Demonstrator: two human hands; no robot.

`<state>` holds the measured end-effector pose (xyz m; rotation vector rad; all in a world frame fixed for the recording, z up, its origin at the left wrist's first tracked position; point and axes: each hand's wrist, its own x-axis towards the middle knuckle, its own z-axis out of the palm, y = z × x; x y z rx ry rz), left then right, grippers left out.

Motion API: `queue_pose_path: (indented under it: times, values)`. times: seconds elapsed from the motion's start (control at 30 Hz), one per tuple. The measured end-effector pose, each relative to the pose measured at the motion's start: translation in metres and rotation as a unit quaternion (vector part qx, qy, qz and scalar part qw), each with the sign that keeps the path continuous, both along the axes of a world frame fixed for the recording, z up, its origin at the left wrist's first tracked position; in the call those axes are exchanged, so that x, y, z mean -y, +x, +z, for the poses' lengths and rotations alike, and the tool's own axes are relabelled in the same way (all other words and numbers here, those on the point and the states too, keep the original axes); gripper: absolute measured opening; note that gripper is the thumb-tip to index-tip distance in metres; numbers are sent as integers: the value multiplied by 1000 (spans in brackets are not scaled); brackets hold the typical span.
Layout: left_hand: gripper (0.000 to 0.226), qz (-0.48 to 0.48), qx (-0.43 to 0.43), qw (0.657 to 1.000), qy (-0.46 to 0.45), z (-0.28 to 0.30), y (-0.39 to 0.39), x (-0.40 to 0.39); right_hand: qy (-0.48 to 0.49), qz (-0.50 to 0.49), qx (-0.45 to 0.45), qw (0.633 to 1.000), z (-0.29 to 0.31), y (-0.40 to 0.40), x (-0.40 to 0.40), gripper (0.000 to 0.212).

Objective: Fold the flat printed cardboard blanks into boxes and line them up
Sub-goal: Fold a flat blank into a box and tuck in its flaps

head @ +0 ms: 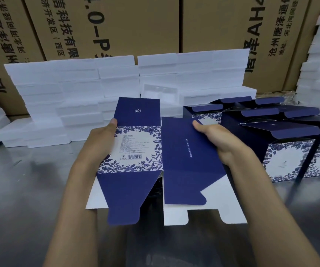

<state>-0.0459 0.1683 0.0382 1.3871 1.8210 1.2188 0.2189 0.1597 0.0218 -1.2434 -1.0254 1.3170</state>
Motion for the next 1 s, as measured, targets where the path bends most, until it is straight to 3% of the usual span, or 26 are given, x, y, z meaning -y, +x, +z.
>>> queue_pose_path:
  times: [0.13, 0.4, 0.5, 0.6, 0.67, 0.77, 0.87, 1.0]
  values:
    - [46, -6, 39, 996, 79, -6, 0, 0, 2, 31, -13, 999, 1, 3, 1, 33]
    - [40, -3, 37, 995, 90, -10, 7, -4, 23, 14, 14, 1000, 8, 9, 8, 34]
    - [40, 28, 116, 986, 120, -15, 6, -4, 22, 85, 5, 996, 10, 15, 17, 34]
    - [42, 63, 187, 970, 144, -17, 7, -3, 30, 137, 61, 988, 12, 21, 26, 31]
    - [51, 47, 144, 980, 128, -16, 11, -1, 46, 119, 55, 990, 15, 21, 29, 28]
    - [80, -87, 51, 990, 94, -9, 17, 9, 66, 41, 52, 996, 19, 21, 32, 23]
    - [86, -201, 43, 977, 62, 5, 18, 24, 71, 19, 23, 997, 21, 23, 36, 28]
    - [82, -222, -13, 971, 87, 23, 23, 32, 86, 26, -14, 996, 27, 26, 40, 28]
